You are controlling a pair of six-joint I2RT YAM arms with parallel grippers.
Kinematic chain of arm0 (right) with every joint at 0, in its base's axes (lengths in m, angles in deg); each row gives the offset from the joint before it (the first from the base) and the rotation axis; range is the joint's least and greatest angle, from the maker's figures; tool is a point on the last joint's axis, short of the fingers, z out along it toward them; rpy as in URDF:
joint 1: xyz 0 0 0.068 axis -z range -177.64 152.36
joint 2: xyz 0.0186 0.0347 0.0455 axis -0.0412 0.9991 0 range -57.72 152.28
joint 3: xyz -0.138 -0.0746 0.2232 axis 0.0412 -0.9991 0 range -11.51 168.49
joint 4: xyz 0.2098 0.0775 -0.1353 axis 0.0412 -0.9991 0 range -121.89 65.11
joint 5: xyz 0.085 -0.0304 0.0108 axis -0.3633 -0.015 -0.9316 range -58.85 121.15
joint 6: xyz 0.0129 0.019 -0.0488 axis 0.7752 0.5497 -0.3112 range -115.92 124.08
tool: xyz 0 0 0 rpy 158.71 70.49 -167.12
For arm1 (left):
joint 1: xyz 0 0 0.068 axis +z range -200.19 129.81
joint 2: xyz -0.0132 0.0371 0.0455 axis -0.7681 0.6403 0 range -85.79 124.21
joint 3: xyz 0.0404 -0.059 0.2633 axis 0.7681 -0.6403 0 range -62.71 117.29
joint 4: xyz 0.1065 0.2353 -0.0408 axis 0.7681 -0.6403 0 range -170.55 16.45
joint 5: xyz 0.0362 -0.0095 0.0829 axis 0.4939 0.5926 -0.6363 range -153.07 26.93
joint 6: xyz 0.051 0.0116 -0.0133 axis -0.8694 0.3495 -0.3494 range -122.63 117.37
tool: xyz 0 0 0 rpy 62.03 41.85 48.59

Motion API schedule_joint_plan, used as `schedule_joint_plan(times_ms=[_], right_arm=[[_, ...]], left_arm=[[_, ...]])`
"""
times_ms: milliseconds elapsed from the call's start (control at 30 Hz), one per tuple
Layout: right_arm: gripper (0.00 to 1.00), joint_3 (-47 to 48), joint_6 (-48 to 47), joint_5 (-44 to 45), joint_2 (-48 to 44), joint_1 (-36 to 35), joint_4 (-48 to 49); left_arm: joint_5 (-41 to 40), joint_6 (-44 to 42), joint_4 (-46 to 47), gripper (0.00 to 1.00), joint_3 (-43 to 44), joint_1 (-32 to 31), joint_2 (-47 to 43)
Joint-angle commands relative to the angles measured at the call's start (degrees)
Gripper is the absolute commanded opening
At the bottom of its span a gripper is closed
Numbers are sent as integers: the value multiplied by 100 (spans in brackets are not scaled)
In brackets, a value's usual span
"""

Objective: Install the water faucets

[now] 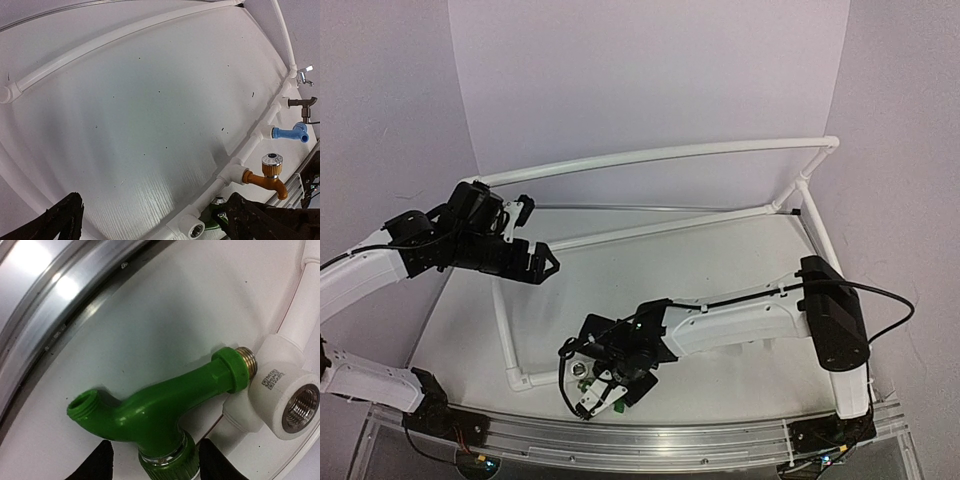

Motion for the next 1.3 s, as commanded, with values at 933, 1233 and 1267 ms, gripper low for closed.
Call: schedule_joint_plan(times_ms=[933,1233,1267], right_arm=[[26,1082,375,-62,582,150,-1381],[11,2233,784,-1113,-305,164,-2640],[11,2272,817,-1212,-488,165,-2688]], left_arm=[[52,-17,11,100,192,-37,-293],[393,-434,14,100,315,-37,-631],[529,-510,66,100,303,-37,-696]])
